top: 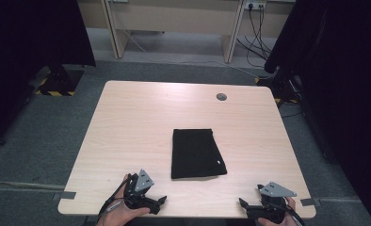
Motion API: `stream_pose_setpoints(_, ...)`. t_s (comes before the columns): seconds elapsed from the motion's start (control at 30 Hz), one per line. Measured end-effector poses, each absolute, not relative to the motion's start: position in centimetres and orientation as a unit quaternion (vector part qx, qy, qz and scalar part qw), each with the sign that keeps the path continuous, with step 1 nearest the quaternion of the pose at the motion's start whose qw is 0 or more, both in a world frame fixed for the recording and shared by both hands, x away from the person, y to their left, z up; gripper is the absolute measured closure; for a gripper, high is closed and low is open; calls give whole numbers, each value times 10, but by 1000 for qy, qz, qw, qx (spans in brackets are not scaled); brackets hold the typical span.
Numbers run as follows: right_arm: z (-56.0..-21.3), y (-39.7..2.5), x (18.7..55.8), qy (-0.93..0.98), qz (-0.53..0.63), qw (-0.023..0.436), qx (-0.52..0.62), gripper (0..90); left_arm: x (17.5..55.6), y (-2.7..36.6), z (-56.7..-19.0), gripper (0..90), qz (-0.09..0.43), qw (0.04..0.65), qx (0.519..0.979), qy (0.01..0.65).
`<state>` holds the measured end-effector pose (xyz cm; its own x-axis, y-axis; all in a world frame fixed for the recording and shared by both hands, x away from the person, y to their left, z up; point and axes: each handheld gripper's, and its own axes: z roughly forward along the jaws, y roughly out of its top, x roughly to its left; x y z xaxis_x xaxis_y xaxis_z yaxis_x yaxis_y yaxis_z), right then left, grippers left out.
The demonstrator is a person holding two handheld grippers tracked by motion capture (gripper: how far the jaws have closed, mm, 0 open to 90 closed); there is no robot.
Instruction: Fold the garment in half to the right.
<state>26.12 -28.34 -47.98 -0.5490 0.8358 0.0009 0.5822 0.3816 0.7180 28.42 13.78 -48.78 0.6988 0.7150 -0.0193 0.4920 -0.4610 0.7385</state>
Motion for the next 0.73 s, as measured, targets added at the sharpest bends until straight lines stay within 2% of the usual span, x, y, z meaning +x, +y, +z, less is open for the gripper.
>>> stream_pose_setpoints(0.73, -482, -287, 249, 808, 352, 188, 434, 127, 284, 137, -488, 0, 149, 375, 841, 361)
